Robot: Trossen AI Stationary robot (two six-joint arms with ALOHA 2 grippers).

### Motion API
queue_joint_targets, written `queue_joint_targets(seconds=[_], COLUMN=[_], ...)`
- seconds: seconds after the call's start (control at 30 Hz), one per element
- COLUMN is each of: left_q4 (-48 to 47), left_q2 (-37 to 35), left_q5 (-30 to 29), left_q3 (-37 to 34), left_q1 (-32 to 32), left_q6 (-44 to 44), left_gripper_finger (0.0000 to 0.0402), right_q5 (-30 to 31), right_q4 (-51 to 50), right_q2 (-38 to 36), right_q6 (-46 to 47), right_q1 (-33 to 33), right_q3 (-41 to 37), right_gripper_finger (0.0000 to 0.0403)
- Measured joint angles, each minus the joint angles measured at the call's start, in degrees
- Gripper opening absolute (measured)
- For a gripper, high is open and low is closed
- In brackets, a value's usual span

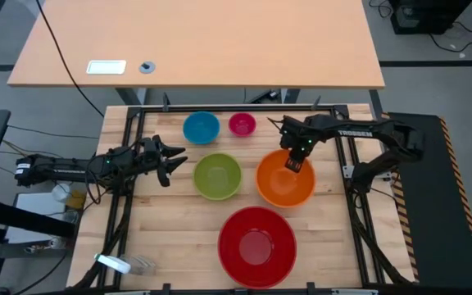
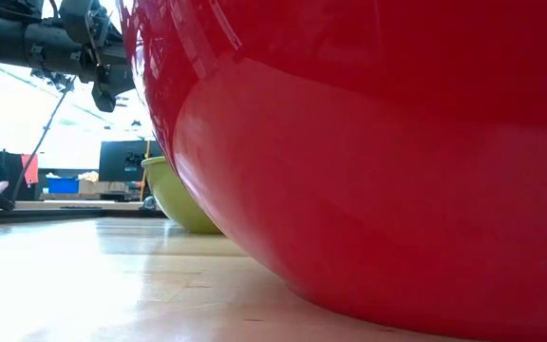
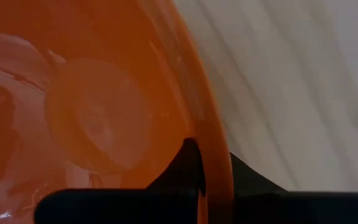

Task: Nest bowls inside each other
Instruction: Stack the orange bowl on top of the red bowl

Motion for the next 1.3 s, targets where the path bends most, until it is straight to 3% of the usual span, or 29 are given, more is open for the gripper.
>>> queue_joint_targets(seconds=[0.2,0.57,0.73,0.87,1.07,1.2,1.3], left_q4=[0.6,2.2,2.3,2.3,2.3,2.4,3.5], left_q2=[0.0,0.0,0.0,0.0,0.0,1.5,3.4], left_q5=[0.0,0.0,-0.3,-1.3,-2.8,-2.8,-2.8], left_q3=[0.0,0.0,0.0,0.0,0.0,0.0,0.0], left_q1=[0.0,0.0,0.0,0.0,0.0,0.0,0.0], left_q6=[0.0,-0.2,-0.1,0.0,0.0,-0.7,-0.8], left_gripper_finger=[0.0178,0.0178,0.0178,0.0178,0.0183,0.0207,0.0229], right_q5=[-2.5,-17.7,-22.7,-21.1,-12.0,-4.7,-3.2], right_q4=[0.0,3.3,9.0,11.1,9.5,7.8,6.9], right_q2=[-4.8,-14.3,-17.8,-18.0,-12.6,-7.4,-3.2], right_q6=[-0.7,1.3,7.0,12.0,16.7,18.4,20.0], right_q1=[-1.6,-1.9,2.2,9.6,25.5,33.6,37.0], right_q3=[-0.2,-0.2,-0.1,0.9,8.8,14.2,17.5], right_gripper_finger=[0.0022,0.0022,0.0023,0.0024,0.0025,0.0025,0.0025])
